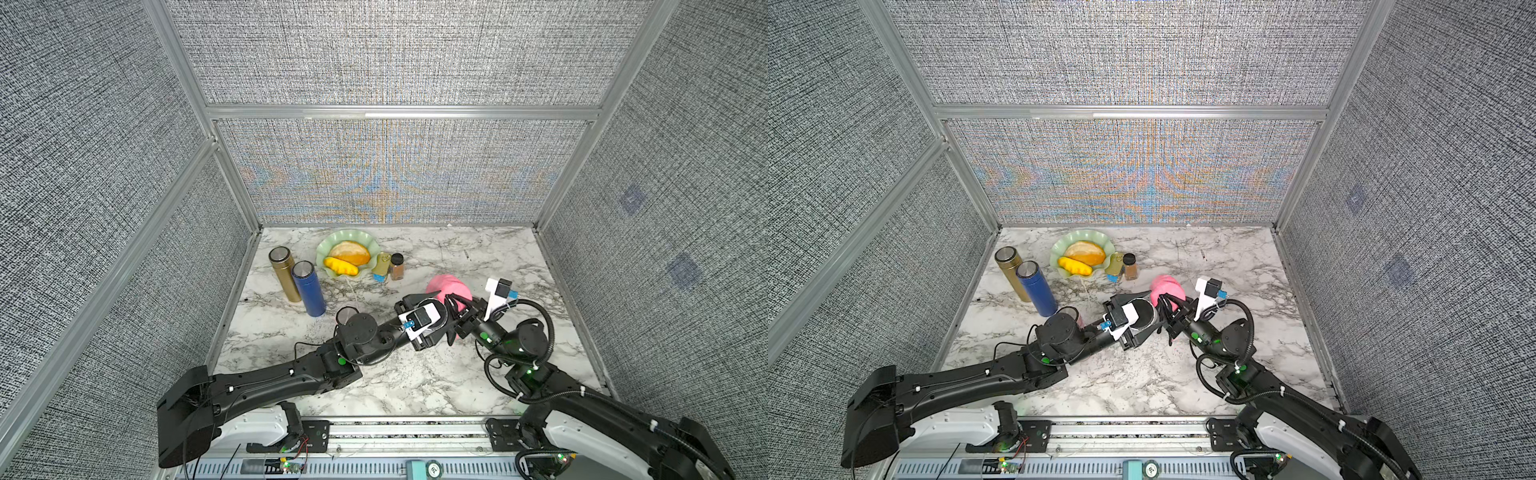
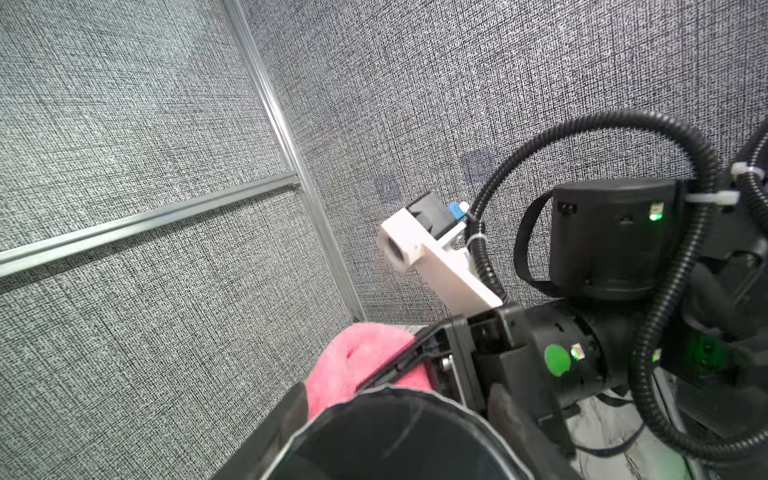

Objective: Wipe the surface of the thermos
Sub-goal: Wipe the dirt from the surface of the thermos.

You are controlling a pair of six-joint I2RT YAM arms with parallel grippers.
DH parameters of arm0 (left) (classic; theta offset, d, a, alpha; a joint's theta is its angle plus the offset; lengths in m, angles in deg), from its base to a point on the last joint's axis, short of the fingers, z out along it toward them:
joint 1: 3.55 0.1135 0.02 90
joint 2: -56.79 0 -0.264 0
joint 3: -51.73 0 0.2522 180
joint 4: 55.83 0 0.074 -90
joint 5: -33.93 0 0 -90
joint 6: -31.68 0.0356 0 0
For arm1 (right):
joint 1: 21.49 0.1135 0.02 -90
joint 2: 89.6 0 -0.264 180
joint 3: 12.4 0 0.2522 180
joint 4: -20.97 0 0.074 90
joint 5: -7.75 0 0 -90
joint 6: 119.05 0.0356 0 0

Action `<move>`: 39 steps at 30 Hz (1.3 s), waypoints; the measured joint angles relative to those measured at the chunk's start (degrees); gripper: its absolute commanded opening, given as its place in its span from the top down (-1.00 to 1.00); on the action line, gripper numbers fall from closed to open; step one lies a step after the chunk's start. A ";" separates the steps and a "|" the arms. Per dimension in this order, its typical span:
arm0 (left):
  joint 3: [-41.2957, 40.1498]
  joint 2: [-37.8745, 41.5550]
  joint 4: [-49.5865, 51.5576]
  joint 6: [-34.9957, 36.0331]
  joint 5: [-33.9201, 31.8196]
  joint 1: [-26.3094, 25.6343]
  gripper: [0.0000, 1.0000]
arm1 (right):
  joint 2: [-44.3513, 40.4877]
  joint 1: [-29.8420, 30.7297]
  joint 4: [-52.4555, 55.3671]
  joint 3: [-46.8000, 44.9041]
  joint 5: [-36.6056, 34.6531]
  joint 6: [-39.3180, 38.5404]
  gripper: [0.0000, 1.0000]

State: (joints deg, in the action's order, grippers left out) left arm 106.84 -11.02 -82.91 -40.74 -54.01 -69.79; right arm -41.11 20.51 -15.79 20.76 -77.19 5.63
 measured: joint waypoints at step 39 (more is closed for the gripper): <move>2.73 -5.07 3.50 7.93 6.14 0.26 1.00 | -2.10 -2.51 -1.44 -3.85 2.82 3.15 1.00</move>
State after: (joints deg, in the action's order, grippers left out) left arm 109.57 -16.09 -79.41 -32.81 -47.87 -69.53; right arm -43.21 17.99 -17.23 16.91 -74.37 8.78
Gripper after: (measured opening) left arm 0.663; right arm 0.103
